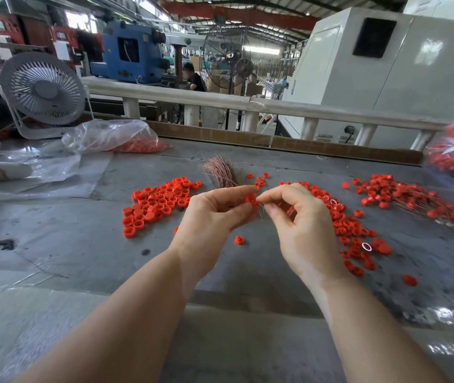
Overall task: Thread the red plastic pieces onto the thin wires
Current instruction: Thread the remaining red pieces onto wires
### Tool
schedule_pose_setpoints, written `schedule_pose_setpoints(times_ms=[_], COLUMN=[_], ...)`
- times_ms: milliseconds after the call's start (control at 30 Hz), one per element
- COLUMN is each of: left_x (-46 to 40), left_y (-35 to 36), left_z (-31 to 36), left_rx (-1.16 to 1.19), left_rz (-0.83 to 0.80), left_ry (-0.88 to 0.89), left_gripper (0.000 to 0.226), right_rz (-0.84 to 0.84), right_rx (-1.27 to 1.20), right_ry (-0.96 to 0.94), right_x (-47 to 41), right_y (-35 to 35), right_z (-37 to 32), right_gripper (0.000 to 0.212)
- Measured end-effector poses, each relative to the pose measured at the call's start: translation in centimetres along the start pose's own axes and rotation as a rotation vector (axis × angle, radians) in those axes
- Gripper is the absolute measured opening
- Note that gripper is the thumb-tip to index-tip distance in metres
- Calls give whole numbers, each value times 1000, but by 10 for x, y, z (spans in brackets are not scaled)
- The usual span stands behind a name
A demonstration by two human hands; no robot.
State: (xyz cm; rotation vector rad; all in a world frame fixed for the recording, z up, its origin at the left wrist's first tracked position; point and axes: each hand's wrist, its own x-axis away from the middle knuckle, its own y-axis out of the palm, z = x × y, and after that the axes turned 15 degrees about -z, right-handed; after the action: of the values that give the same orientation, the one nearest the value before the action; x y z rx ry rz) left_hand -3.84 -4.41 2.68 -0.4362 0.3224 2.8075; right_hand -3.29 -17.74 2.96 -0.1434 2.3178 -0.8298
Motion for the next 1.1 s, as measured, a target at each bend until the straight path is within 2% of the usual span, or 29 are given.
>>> schedule_pose_setpoints(times_ms=[433, 1100], left_x=[0, 0], left_y=[-1, 2], left_z=[2, 10], left_rx=[243, 334], left_rz=[-31, 10], left_ry=[-52, -161], left_gripper=[22, 28], right_rz=[25, 55], right_rx=[-24, 65], right_ry=[-15, -62], right_x=[0, 1], right_y=[0, -1], right_z=[-2, -4], right_gripper=[17, 14])
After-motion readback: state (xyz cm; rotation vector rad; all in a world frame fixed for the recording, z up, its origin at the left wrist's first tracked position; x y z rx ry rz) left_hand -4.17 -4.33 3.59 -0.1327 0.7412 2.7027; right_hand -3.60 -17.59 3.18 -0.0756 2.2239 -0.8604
